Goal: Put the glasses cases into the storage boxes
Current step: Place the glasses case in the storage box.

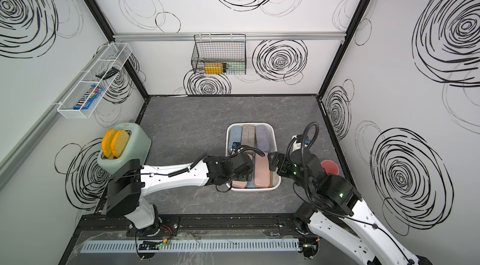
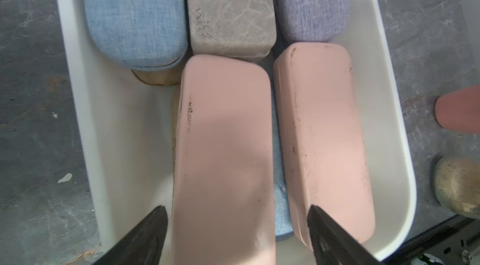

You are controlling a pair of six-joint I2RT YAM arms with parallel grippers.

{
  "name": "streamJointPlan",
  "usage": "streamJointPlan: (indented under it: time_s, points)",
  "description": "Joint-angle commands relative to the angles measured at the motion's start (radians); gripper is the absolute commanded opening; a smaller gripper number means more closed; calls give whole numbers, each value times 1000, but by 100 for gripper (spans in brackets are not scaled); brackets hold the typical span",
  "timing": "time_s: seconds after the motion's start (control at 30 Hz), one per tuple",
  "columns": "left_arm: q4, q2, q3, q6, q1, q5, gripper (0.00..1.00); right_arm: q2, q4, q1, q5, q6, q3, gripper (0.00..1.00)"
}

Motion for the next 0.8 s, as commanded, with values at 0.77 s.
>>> streamJointPlan:
  time_s: [0.77]
  points:
    - [339, -855, -428, 649, 646, -290, 96, -174, 636, -55, 392, -267, -441, 97]
